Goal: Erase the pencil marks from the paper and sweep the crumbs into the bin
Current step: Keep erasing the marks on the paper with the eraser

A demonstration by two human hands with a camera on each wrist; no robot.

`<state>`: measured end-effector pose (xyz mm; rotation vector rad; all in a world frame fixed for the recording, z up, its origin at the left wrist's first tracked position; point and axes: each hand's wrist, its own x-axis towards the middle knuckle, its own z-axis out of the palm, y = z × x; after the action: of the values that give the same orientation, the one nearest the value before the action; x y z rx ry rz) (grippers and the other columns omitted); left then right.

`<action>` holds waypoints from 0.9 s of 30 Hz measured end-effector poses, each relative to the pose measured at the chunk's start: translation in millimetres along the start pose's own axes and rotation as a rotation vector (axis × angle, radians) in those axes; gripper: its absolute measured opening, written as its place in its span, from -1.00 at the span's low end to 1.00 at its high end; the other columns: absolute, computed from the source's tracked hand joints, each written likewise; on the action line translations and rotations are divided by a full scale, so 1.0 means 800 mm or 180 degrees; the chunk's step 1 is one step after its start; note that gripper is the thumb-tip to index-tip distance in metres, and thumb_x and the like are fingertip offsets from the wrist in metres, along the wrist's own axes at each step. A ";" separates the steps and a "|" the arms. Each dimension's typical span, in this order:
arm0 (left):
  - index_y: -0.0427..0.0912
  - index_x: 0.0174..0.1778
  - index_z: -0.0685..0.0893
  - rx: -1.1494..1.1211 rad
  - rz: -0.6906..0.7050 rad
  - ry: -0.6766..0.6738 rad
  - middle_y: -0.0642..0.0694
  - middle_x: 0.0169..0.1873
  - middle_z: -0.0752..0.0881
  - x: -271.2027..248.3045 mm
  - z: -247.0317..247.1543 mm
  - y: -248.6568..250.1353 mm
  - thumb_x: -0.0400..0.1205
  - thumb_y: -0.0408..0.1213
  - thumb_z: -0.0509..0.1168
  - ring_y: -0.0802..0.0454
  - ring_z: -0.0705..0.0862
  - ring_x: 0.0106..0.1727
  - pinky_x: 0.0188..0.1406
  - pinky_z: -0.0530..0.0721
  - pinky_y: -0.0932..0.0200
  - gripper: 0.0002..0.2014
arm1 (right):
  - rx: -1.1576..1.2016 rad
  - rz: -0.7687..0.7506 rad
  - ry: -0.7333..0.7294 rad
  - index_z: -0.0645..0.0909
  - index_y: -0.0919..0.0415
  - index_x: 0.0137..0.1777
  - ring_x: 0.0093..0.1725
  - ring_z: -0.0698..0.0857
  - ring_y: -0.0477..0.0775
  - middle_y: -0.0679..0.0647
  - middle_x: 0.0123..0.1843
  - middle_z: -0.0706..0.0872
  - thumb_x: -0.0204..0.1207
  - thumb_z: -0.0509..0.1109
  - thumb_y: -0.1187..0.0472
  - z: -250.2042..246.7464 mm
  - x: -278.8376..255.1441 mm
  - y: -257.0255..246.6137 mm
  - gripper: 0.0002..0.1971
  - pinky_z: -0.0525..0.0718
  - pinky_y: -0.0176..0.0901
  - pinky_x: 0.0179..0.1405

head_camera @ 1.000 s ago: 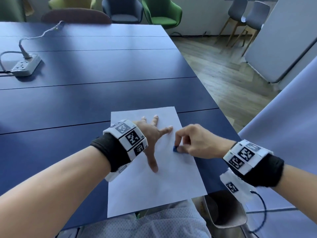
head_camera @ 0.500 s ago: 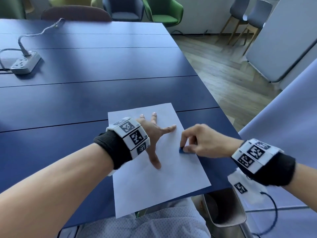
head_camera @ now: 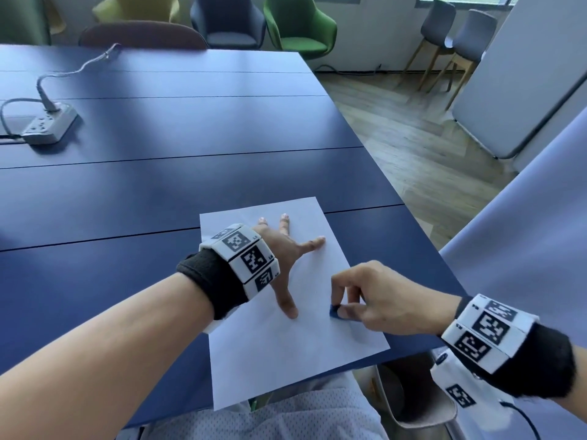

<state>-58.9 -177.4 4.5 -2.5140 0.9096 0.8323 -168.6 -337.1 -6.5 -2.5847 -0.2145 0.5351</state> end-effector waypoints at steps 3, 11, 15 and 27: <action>0.49 0.52 -0.47 0.0021 -0.0011 -0.0015 -0.33 0.64 -0.42 0.002 0.001 -0.001 0.12 0.40 0.58 -0.57 -0.15 0.64 0.48 0.30 -0.42 0.40 | -0.0076 0.0038 0.0053 0.69 -0.02 -0.12 -0.42 0.58 -0.17 -0.07 -0.30 0.71 0.47 0.48 0.11 -0.009 0.014 -0.007 -0.97 0.44 -0.40 -0.38; 0.49 0.52 -0.48 0.0011 -0.0033 -0.0035 -0.31 0.64 -0.43 0.003 0.001 0.000 0.12 0.41 0.57 -0.57 -0.16 0.64 0.50 0.27 -0.47 0.40 | 0.0037 -0.0028 -0.0285 0.67 -0.01 -0.13 -0.44 0.55 -0.16 0.00 -0.29 0.70 0.46 0.49 0.11 0.009 0.012 -0.015 -0.95 0.50 -0.40 -0.42; 0.48 0.52 -0.48 0.0051 -0.0030 -0.0026 -0.31 0.64 -0.42 0.004 0.002 0.001 0.14 0.41 0.56 -0.57 -0.15 0.64 0.47 0.28 -0.47 0.39 | -0.0045 0.0093 0.0225 0.69 -0.03 -0.14 -0.38 0.59 -0.16 -0.06 -0.28 0.69 0.46 0.48 0.16 -0.006 0.030 -0.008 -0.95 0.47 -0.37 -0.36; 0.02 0.65 -0.45 0.0160 -0.0053 0.0196 -0.26 0.69 -0.31 0.017 0.017 -0.006 -0.02 0.50 0.53 -0.51 -0.07 0.66 0.43 0.35 -0.50 0.60 | -0.0097 0.0053 0.0283 0.70 -0.02 -0.13 -0.33 0.61 -0.14 -0.09 -0.29 0.68 0.45 0.50 0.16 -0.018 0.061 -0.012 -0.94 0.52 -0.27 -0.27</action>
<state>-52.6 -173.5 -14.0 -2.5127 0.9161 0.7217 -118.5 -323.4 -6.5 -2.6351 -0.1723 0.4250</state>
